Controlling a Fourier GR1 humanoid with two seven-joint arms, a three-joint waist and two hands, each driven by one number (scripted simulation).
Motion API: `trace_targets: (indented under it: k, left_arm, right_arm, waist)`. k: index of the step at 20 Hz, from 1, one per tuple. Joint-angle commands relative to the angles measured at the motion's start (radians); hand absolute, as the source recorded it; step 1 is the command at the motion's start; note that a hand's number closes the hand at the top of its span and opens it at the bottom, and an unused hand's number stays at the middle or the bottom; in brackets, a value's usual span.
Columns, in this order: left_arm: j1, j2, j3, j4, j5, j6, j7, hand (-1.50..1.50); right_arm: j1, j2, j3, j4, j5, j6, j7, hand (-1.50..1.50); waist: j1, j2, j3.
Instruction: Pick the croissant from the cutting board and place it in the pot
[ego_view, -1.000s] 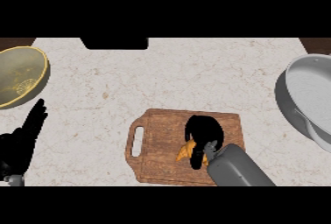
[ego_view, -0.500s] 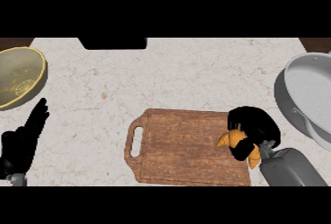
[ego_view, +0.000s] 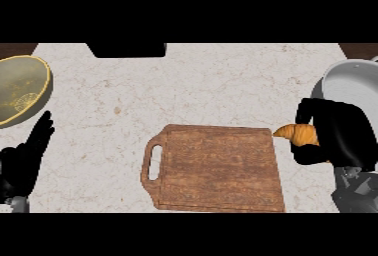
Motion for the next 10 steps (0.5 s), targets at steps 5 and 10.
trace_targets:
  k: [5, 10]
  left_arm:
    - [0.033, -0.012, 0.003, -0.058, 0.000, -0.018, -0.012, 0.00]
    - [0.032, -0.002, 0.036, -0.018, 0.008, -0.051, -0.025, 0.00]
  right_arm:
    - [0.048, 0.013, -0.183, -0.231, -0.035, -0.067, 0.049, 1.50]
    - [-0.013, 0.001, -0.363, -0.127, -0.150, -0.093, -0.058, 1.50]
  waist:
    - [0.012, 0.003, 0.001]
    - [0.020, 0.006, 0.001]
